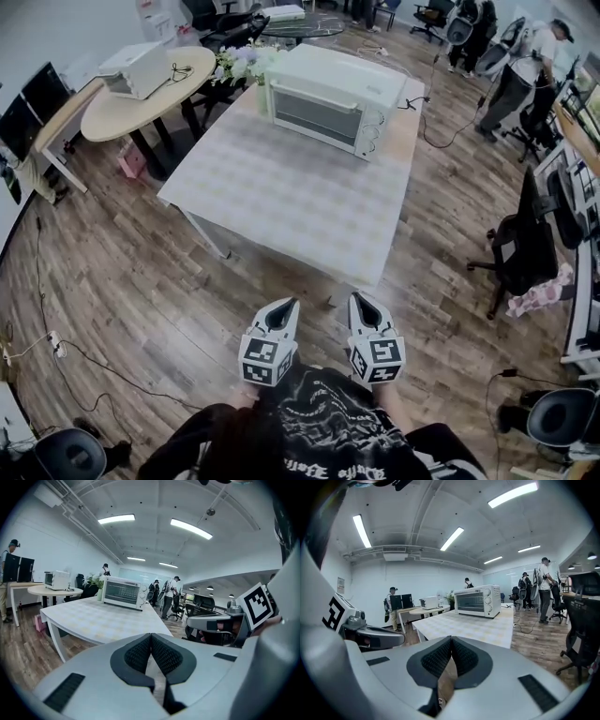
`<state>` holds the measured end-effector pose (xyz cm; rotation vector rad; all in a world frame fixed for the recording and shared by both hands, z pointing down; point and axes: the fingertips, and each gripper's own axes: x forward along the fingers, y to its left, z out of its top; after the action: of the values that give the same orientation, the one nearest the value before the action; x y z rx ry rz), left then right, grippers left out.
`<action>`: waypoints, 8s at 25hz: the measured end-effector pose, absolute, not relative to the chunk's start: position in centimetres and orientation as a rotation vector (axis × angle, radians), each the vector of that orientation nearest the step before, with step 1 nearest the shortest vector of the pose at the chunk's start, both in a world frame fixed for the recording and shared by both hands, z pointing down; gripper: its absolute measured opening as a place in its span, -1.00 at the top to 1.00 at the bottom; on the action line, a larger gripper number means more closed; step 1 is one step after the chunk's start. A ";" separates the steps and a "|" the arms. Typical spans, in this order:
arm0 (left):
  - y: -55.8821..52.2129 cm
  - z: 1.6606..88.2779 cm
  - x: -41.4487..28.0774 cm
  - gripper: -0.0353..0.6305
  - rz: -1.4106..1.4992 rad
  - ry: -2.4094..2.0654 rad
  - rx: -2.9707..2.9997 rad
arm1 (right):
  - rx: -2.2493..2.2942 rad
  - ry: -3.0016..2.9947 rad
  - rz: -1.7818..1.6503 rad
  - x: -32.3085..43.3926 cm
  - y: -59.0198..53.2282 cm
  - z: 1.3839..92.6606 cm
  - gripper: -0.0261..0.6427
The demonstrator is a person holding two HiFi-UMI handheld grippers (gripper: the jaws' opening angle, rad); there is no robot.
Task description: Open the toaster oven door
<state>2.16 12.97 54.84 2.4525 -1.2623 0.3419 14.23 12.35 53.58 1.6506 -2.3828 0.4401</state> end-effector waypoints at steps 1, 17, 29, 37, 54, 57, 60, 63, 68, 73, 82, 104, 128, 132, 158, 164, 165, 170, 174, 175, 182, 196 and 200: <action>11.4 54.7 1.8 0.84 0.343 -1.244 2.464 | 1.663 -2.366 0.449 14.0 11.1 53.7 0.89; -8.0 54.3 -4.6 0.84 0.389 -1.075 2.561 | 1.874 -2.187 0.495 9.3 -5.3 53.6 0.89; -13.1 55.1 -5.7 0.84 0.418 -1.080 2.549 | 1.981 -2.143 0.527 10.5 -10.8 52.7 0.89; -16.1 53.2 -4.1 0.84 0.420 -1.101 2.556 | 1.990 -2.171 0.577 12.7 -14.8 51.1 0.77; -20.2 52.9 -3.6 0.84 0.412 -1.179 2.533 | 2.005 -2.280 0.520 15.6 -23.9 45.5 0.25; -20.4 52.9 -3.8 0.84 0.412 -1.191 2.528 | 2.011 -2.298 0.504 15.9 -25.7 44.1 0.25; -20.5 52.8 -4.1 0.84 0.413 -1.204 2.525 | 2.020 -2.314 0.489 16.2 -27.5 42.7 0.25; -20.6 52.8 -4.4 0.84 0.411 -1.223 2.518 | 2.032 -2.323 0.491 16.8 -29.3 41.6 0.25; -20.7 53.0 -5.1 0.84 0.412 -1.249 2.502 | 2.052 -2.339 0.537 17.4 -32.6 40.4 0.25; -20.7 53.3 -5.7 0.84 0.424 -1.274 2.480 | 2.043 -2.340 0.602 17.7 -35.6 40.2 0.25; -20.8 53.5 -6.4 0.84 0.441 -1.316 2.449 | 2.063 -2.273 0.713 18.6 -40.5 41.1 0.27; -21.9 54.2 -8.7 0.84 0.482 -1.386 2.392 | 2.056 -2.205 0.976 19.2 -44.9 43.8 0.38; -20.8 55.3 -7.9 0.84 0.496 -1.355 2.375 | 1.972 -2.196 0.874 17.4 -42.0 44.3 0.39; -20.5 55.3 -7.3 0.84 0.495 -1.339 2.384 | 1.958 -2.197 0.851 16.9 -41.0 44.5 0.39; -19.3 55.0 -6.5 0.84 0.483 -1.325 2.401 | 1.912 -2.166 0.817 14.6 -35.6 47.7 0.57; -19.3 55.1 -6.5 0.84 0.481 -1.321 2.402 | 1.911 -2.149 0.840 14.0 -34.6 48.7 0.59; -19.3 55.1 -6.5 0.84 0.481 -1.320 2.403 | 1.910 -2.148 0.850 13.9 -34.4 49.0 0.59; -19.3 55.2 -6.7 0.84 0.486 -1.319 2.403 | 1.898 -2.132 0.907 13.2 -33.2 50.5 0.59; -19.3 55.2 -6.8 0.84 0.496 -1.310 2.410 | 1.900 -2.108 0.954 12.7 -32.5 51.8 0.60; -19.3 55.3 -6.8 0.84 0.498 -1.308 2.413 | 1.901 -2.103 0.963 12.6 -32.3 52.1 0.60; -19.4 55.4 -7.2 0.84 0.501 -1.303 2.412 | 1.909 -2.053 1.007 12.3 -31.2 53.4 0.61; -20.6 55.6 -8.6 0.84 0.482 -1.326 2.392 | 1.899 -1.975 1.122 11.1 -29.7 56.9 0.64; -20.8 55.6 -8.7 0.84 0.484 -1.335 2.388 | 1.880 -1.956 1.141 10.8 -29.2 58.1 0.64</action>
<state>-8.73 -20.79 55.65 2.3878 -1.3345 0.4835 10.85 -29.20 58.05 1.8799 -1.9560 1.1414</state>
